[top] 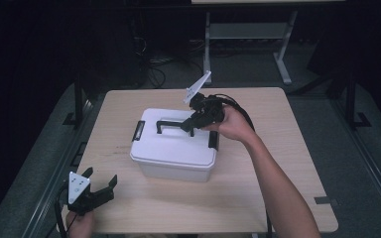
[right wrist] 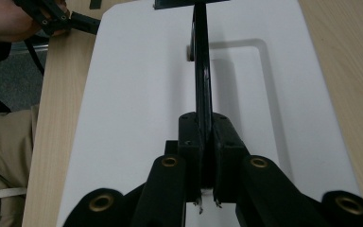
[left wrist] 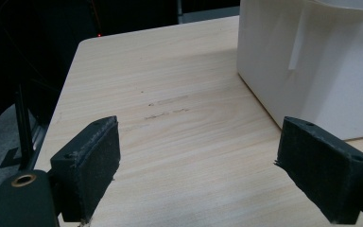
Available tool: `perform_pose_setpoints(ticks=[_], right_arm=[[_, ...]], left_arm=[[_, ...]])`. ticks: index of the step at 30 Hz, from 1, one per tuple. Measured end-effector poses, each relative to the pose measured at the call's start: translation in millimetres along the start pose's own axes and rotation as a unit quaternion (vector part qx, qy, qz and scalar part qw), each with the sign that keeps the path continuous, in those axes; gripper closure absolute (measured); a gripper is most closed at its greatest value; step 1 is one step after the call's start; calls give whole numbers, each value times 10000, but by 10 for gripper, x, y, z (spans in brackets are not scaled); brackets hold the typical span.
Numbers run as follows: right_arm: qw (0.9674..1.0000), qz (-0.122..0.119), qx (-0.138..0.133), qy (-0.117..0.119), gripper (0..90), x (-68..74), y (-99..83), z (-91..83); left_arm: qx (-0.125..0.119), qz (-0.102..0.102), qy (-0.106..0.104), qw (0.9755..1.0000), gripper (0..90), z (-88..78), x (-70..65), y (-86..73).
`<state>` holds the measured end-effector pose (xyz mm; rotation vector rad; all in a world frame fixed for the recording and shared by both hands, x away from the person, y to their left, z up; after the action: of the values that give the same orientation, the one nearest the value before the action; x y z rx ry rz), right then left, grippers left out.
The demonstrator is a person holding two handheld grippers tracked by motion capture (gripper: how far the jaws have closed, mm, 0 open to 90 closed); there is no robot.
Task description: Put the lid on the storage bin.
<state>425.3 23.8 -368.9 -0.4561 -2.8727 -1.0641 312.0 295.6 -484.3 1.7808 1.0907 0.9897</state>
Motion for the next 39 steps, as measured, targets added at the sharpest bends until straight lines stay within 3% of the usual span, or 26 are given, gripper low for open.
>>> perform_pose_setpoints(ticks=[5,17,26,39], right_arm=[[10000,40,3,-81,831,-35,6,26],[9999,133,16,75,803,-16,-83,31],[9991,278,-204,248,722,47,-128,-128],[9980,512,-373,73,679,30,-301,-385]], left_arm=[[-7,8,-8,10000,130,-3,-8,3],[-2,6,8,10000,130,-24,3,-7],[18,55,-2,10000,130,-26,-15,-10],[17,47,3,10000,130,-27,-14,-7]])
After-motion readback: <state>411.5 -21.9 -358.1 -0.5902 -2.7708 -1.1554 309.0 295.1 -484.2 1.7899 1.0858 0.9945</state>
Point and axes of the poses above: each handheld gripper's, and its own axes: z roughly forward along the jaws, y roughly out of its top, x roughly to its left, the point moved 10 cm from there along z, roughly forward along the jaws, and after that the axes turned 7 degrees about z, right-handed, at the moved point
